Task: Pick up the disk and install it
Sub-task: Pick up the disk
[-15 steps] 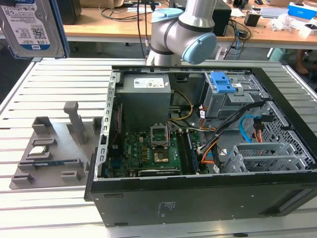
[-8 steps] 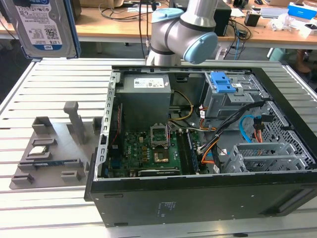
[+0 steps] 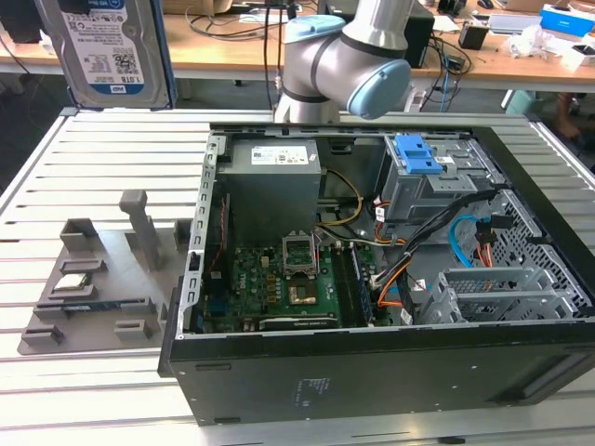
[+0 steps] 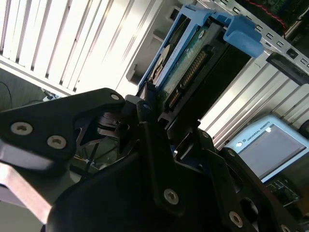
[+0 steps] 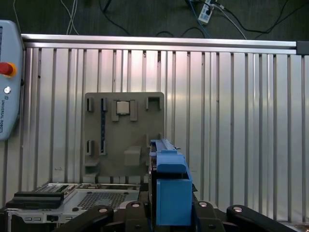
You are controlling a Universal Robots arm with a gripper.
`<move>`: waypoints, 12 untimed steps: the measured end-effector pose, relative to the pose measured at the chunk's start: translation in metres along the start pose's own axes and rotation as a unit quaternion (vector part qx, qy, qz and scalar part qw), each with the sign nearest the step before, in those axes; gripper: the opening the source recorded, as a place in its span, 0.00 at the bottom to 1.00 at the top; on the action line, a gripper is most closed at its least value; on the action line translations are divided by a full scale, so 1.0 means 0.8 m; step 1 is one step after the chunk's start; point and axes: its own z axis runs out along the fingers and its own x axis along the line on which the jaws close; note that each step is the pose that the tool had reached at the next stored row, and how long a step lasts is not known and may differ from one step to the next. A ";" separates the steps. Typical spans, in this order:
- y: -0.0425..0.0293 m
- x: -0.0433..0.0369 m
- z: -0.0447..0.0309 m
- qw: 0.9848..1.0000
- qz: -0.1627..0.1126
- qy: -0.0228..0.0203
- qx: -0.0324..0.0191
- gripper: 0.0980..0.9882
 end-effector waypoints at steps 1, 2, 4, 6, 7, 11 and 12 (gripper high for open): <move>-0.0048 0.000 -0.0003 1.000 0.000 0.000 0.000 0.30; -0.0107 0.000 -0.0005 1.000 0.000 0.000 0.000 0.30; -0.0183 0.000 -0.0010 1.000 0.000 0.000 0.000 0.30; -0.0289 0.001 -0.0015 1.000 0.000 0.000 0.000 0.30; -0.0353 0.001 -0.0018 1.000 0.000 0.000 0.000 0.30; -0.0556 0.001 -0.0028 1.000 0.000 0.000 0.000 0.30; -0.0608 0.001 -0.0031 1.000 0.000 0.000 0.000 0.30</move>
